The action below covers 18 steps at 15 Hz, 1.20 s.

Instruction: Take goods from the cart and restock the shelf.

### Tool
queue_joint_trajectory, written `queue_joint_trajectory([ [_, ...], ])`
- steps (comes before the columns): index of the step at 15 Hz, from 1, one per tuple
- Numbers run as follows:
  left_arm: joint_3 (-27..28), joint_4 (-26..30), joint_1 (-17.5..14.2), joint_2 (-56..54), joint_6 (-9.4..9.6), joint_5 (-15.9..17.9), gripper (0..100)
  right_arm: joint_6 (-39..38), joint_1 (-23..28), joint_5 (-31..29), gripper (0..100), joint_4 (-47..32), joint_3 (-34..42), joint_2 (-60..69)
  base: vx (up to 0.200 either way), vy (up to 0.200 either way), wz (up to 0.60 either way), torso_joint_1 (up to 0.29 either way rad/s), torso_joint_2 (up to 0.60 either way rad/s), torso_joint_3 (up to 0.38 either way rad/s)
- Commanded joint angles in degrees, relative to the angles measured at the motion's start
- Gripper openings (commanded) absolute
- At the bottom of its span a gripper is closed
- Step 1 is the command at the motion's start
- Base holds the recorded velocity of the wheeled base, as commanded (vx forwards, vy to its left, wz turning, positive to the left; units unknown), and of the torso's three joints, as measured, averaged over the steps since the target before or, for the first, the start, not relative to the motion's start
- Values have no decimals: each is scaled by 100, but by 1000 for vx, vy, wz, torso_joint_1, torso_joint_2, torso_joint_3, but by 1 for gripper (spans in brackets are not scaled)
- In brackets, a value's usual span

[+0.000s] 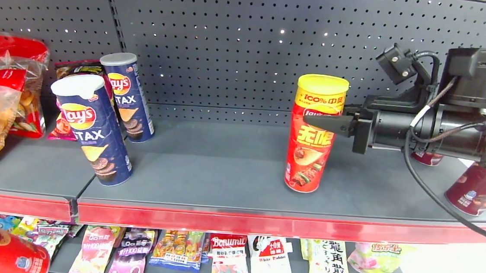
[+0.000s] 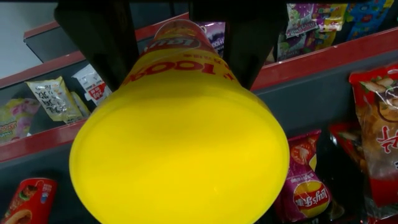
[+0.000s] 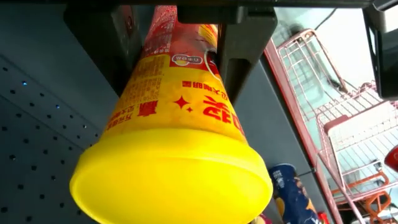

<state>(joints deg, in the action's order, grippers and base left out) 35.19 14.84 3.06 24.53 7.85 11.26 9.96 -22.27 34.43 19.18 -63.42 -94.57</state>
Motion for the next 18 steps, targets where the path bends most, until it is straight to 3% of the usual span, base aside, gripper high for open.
queue_joint_trajectory([
  [1,-4,2,2,26,-3,-10,0,41,-58,29,0,25,110,62,0,0,0,0,0,0],
  [11,-21,2,2,-1,-3,-1,0,68,-453,-6,0,605,576,-123,0,0,0,0,0,0],
  [18,-92,2,2,-115,-12,7,0,85,-462,-6,0,737,760,-87,0,0,0,0,0,0],
])
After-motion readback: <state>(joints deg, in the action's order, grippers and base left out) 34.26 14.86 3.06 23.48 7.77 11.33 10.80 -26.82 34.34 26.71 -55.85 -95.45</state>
